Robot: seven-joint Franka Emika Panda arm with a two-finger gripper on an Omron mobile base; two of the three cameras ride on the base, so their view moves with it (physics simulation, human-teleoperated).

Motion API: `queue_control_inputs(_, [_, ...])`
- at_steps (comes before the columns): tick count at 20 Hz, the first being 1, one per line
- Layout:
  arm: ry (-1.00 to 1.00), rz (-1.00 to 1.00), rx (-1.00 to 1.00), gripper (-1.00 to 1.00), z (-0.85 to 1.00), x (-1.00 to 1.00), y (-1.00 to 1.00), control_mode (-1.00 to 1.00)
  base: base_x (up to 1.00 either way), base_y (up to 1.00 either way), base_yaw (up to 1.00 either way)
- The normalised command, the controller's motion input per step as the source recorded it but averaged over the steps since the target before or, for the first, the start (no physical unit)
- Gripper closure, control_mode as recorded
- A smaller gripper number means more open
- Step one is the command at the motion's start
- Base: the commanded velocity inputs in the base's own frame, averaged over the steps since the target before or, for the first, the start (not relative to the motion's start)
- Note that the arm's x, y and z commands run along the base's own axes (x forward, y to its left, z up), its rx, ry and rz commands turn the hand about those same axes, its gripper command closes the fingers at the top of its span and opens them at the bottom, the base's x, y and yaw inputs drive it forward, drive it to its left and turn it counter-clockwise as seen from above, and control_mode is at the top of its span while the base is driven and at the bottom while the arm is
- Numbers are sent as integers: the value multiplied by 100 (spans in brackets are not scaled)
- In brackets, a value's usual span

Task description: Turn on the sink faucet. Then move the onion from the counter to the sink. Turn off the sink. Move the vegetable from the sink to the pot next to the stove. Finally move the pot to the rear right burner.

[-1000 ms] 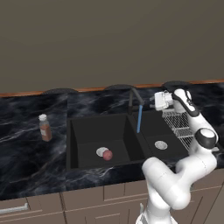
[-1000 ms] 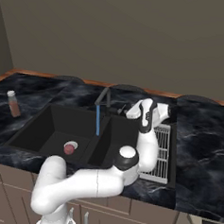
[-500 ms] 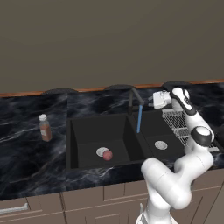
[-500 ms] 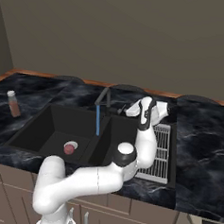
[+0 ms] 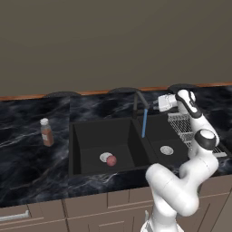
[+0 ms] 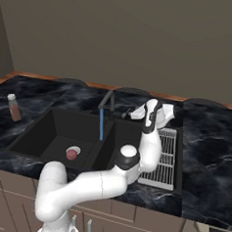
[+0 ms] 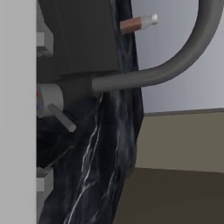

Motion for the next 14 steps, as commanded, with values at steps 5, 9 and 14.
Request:
queue_control_inputs(5, [4, 0, 0, -100, -10, 6, 0, -100, 0, 0, 0])
queue_control_inputs(9, [0, 0, 0, -100, -11, 4, 0, -100, 0, 0, 0])
queue_control_inputs(14, [0, 0, 1, -100, -8, 5, 0, -100, 0, 0, 0])
